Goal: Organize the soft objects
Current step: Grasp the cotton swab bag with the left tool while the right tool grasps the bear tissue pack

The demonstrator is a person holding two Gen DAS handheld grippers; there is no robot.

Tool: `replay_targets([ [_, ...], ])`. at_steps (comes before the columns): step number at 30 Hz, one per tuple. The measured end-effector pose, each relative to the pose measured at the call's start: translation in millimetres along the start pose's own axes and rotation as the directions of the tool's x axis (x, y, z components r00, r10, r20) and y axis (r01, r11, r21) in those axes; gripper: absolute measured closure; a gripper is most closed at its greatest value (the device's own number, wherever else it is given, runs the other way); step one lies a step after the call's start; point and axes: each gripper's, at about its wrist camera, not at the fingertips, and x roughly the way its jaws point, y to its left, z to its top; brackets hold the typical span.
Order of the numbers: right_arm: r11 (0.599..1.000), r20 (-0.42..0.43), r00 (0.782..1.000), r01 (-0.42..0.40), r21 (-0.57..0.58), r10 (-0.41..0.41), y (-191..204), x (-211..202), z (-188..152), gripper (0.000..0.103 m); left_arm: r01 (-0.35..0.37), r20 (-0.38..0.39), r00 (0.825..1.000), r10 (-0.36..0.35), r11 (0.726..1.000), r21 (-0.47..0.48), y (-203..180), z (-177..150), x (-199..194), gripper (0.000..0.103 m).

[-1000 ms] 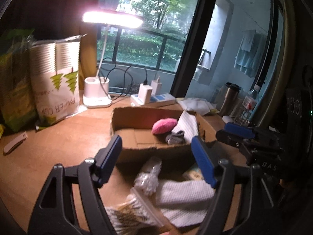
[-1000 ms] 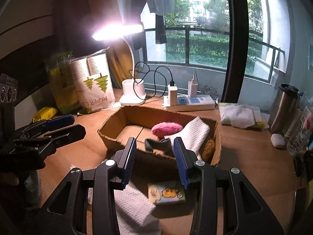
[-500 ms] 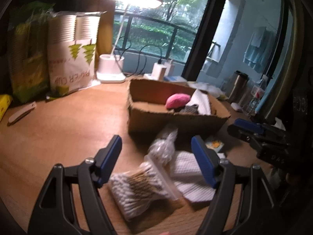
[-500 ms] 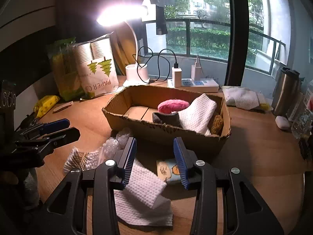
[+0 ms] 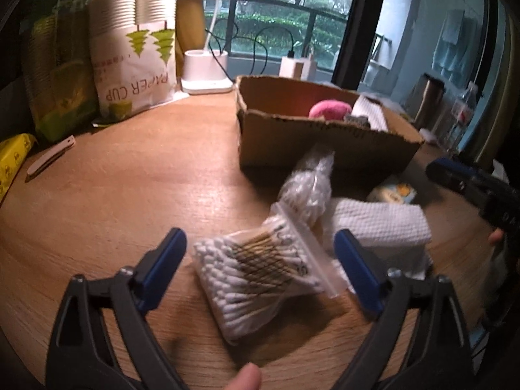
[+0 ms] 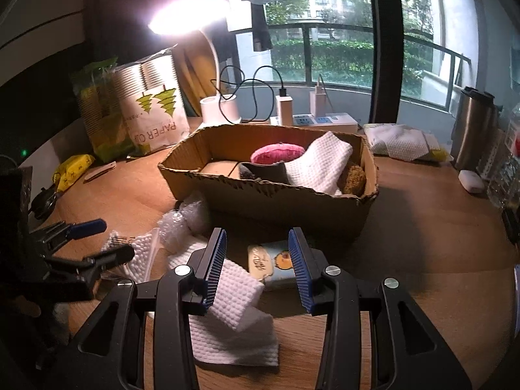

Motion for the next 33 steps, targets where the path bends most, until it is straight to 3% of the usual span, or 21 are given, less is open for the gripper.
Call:
replay_targets([
  [2, 1.0, 0.004, 1.0, 0.003, 0.016, -0.003, -6, 0, 0, 0.044, -0.004, -0.021, 1.0, 0.004, 1.0, 0.005, -3, -1, 5, 0.009],
  [10, 0.998, -0.032, 0.999, 0.012, 0.054, -0.01, -24, 15, -5, 0.043, -0.037, -0.054, 0.998, 0.037, 0.999, 0.002, -4, 1, 17, 0.009],
  [17, 0.998, -0.098, 0.995, -0.017, 0.064, 0.023, -27, 38, -6, 0.042, -0.051, -0.131, 0.99, 0.052, 0.999, 0.008, -1, 1, 29, 0.009],
  [20, 0.997, -0.106, 0.994, -0.025, 0.071, 0.032, -27, 45, -7, 0.028, -0.059, -0.13, 0.99, 0.061, 0.998, 0.017, -2, 0, 29, 0.009],
  [33, 0.998, -0.177, 0.983, -0.033, 0.054, 0.042, -25, 65, -9, 0.028, -0.059, -0.131, 0.99, 0.061, 0.998, 0.024, -5, 1, 31, 0.01],
])
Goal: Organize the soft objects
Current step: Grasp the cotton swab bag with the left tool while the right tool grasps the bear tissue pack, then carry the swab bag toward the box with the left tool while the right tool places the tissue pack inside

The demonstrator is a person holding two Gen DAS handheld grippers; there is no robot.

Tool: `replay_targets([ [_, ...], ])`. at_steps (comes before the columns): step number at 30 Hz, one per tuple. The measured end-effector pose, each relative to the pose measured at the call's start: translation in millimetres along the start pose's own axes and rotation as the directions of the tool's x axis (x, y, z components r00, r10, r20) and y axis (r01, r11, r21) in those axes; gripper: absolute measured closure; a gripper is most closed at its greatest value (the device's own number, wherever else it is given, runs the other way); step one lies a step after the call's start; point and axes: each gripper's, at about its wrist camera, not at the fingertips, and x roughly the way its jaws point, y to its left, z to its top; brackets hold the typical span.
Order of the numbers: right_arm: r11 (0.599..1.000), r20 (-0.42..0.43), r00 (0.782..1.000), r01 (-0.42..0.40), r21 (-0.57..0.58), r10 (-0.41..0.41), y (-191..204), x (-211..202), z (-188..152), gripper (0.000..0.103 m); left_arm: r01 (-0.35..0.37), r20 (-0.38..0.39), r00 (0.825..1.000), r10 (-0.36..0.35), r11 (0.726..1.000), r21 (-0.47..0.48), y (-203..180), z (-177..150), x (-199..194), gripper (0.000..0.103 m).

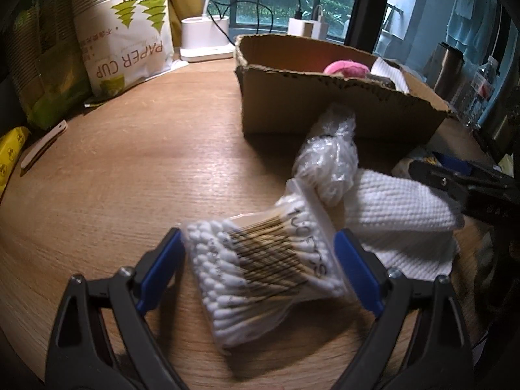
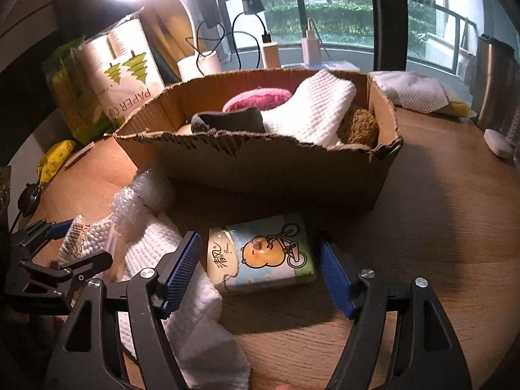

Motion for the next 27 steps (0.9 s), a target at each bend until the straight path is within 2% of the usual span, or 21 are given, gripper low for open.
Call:
replay_targets([
  [5, 1.0, -0.029, 0.999, 0.014, -0.018, -0.014, 3, 6, -1, 0.029, 0.007, 0.007, 1.0, -0.007, 1.0, 0.009, -1, 0, -2, 0.018],
  [10, 1.0, -0.015, 1.0, 0.01, -0.006, -0.01, 2, 2, -2, 0.033, 0.02, 0.019, 1.0, -0.021, 0.999, 0.037, -6, 1, -8, 0.026],
  [22, 0.999, 0.118, 0.993, 0.009, 0.037, -0.013, -10, -45, 1, 0.033, 0.038, 0.059, 0.997, -0.042, 0.997, 0.07, -16, 6, -23, 0.029],
  [27, 0.998, 0.145, 0.989, 0.025, 0.055, -0.033, -17, -58, 1, 0.033, 0.032, 0.061, 0.997, -0.036, 0.997, 0.065, -14, 8, -23, 0.03],
])
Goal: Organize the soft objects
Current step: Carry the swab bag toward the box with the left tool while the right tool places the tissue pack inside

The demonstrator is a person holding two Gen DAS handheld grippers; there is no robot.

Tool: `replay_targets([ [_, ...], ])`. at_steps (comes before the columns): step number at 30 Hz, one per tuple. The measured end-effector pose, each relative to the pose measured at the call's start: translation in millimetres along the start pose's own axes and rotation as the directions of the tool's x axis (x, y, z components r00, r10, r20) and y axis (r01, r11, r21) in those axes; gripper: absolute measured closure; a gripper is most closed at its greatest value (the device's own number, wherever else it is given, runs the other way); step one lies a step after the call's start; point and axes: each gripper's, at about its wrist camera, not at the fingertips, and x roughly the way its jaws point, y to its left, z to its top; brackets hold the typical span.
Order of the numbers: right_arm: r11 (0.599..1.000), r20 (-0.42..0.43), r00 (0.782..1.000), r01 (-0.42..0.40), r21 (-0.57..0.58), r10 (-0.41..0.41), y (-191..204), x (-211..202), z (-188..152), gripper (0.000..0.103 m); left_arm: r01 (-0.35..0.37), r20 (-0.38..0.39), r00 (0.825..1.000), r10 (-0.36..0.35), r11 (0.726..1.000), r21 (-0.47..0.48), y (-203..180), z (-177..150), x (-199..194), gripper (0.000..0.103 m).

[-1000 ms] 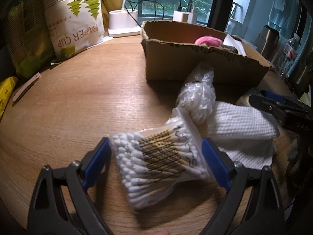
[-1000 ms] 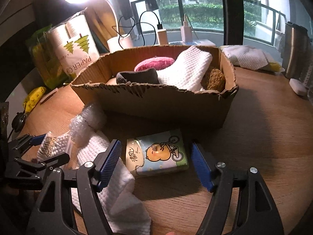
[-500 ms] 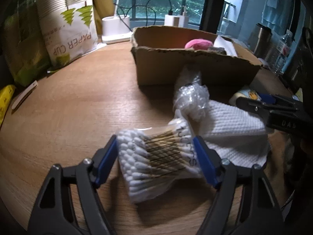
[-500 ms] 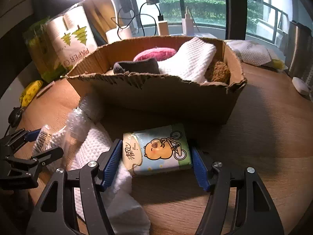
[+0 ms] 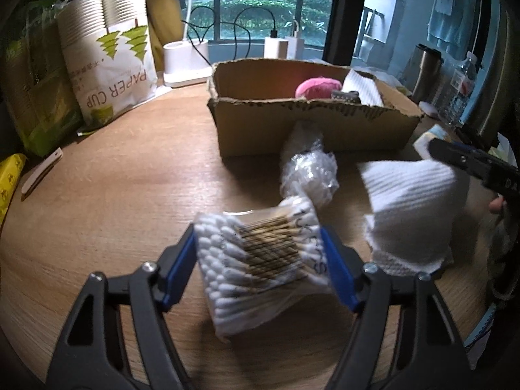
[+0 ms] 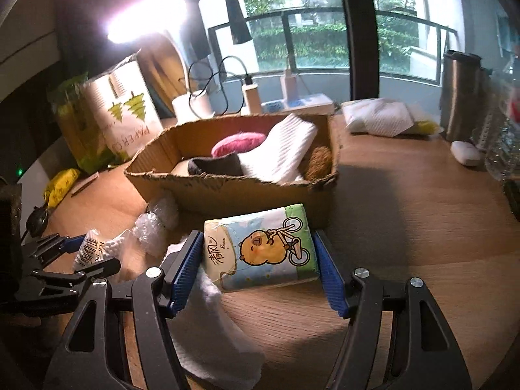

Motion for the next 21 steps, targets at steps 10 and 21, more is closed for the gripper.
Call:
replay_targets([
  [10, 0.999, 0.013, 1.0, 0.018, 0.049, -0.019, -17, -9, -8, 0.033, 0.084, 0.087, 0.993, -0.085, 0.996, 0.023, -14, 9, -26, 0.03],
  [21, 0.998, 0.042, 0.999, -0.002, 0.06, 0.0, -25, -22, -10, 0.033, 0.249, 0.056, 0.965, -0.256, 0.962, 0.114, -76, 16, -18, 0.03],
])
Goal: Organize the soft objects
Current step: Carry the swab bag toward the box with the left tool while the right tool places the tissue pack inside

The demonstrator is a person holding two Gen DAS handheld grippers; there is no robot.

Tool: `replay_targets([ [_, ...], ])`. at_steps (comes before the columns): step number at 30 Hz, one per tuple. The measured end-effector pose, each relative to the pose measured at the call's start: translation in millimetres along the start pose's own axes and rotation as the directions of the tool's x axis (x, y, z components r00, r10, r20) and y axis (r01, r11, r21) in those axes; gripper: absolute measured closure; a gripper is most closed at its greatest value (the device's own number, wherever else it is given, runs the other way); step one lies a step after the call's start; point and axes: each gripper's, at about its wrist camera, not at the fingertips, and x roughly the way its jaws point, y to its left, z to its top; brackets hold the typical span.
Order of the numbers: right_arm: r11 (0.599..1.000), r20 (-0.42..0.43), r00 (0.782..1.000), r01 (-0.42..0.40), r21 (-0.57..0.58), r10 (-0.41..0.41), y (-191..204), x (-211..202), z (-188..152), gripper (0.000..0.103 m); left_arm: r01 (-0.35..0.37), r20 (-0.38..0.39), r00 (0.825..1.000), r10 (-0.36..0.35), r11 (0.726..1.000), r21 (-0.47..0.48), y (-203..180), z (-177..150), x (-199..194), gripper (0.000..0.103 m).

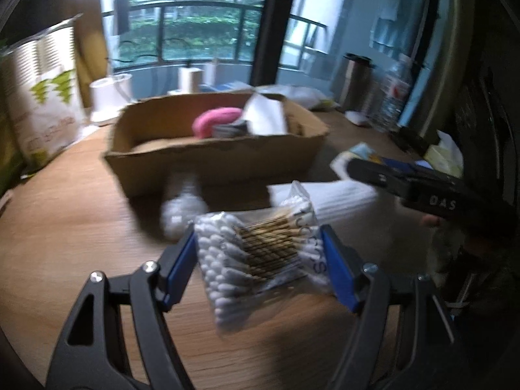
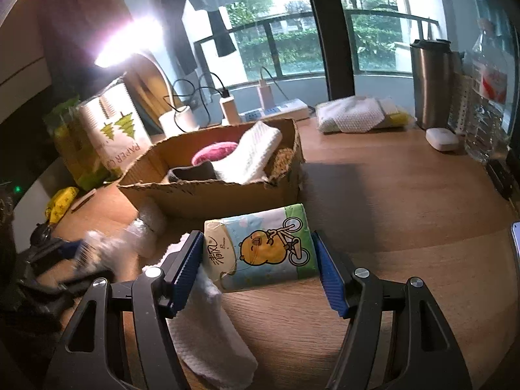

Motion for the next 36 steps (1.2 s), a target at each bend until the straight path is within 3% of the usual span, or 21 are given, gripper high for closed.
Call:
replay_targets([
  [4, 1.0, 0.003, 1.0, -0.009, 0.003, 0.009, -2, -1, 1, 0.033, 0.027, -0.036, 0.999, -0.027, 0.999, 0.021, -14, 2, 18, 0.03],
  [13, 1.0, 0.03, 1.0, -0.009, 0.007, 0.009, -10, -5, 3, 0.033, 0.007, -0.157, 0.988, 0.0, 0.999, 0.042, -24, -6, 66, 0.03],
  [29, 0.998, 0.113, 0.992, 0.044, 0.052, -0.05, -32, -33, 20, 0.033, 0.017, -0.145, 0.989, -0.01, 0.999, 0.05, -24, -10, 66, 0.03],
  [36, 0.999, 0.118, 0.992, 0.044, 0.028, -0.047, -23, -39, 24, 0.033, 0.038, -0.076, 0.996, -0.036, 0.999, 0.029, -19, 2, 37, 0.03],
])
